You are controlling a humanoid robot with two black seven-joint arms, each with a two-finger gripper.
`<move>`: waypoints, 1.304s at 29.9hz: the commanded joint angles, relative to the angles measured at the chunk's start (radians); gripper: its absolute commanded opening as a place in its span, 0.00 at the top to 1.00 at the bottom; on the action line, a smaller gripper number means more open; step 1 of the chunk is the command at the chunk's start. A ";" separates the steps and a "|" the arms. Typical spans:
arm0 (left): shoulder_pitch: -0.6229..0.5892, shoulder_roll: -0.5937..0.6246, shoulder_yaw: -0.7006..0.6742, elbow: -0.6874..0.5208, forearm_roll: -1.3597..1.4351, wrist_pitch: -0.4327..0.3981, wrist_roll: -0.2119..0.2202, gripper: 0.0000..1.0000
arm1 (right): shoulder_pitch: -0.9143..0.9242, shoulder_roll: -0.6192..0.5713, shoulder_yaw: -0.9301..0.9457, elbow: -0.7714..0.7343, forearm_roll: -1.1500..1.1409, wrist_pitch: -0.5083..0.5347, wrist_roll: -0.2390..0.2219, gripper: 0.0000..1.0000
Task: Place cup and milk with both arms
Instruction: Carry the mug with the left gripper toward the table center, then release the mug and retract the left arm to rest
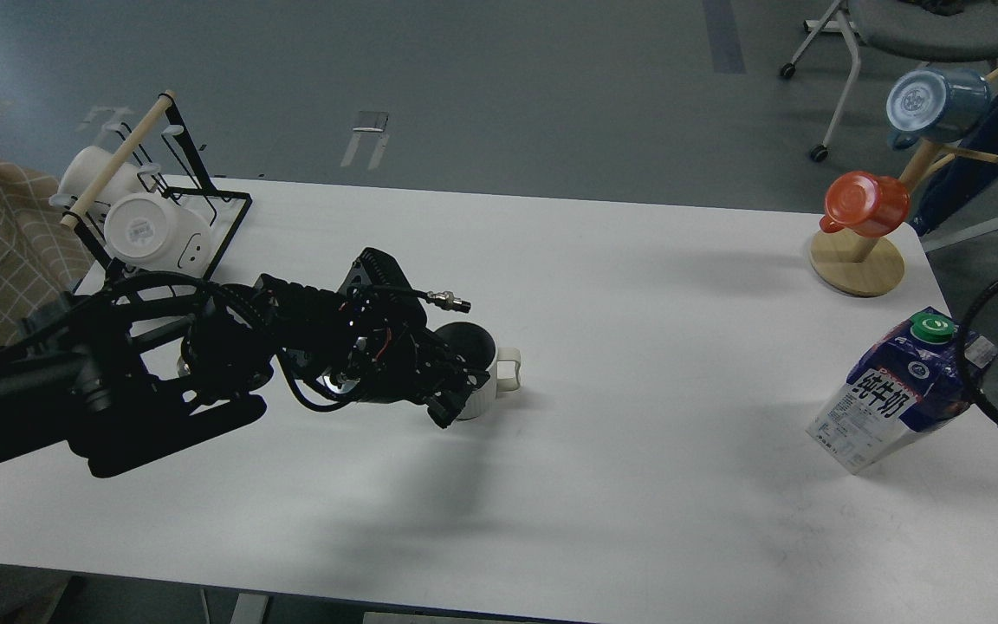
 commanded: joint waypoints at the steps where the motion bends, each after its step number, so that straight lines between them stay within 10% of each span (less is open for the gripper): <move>1: -0.011 -0.016 -0.010 -0.003 -0.012 0.000 0.071 0.35 | -0.008 0.000 0.000 0.004 0.001 0.000 0.000 0.00; 10: -0.130 0.058 -0.068 -0.011 -0.237 0.000 0.078 0.10 | -0.053 -0.031 0.003 0.027 0.037 0.000 -0.011 0.00; 18: -0.217 0.153 -0.246 0.072 -0.729 0.000 0.081 0.03 | -0.278 -0.057 0.005 0.202 0.205 0.000 -0.145 0.00; 28: -0.046 0.151 -0.567 0.331 -1.807 0.135 0.068 0.02 | -0.592 -0.059 0.245 0.284 0.234 0.000 -0.122 0.00; 39: 0.200 0.105 -0.905 0.354 -1.989 0.194 0.069 0.02 | -0.881 -0.023 0.111 0.308 0.300 0.000 -0.151 0.00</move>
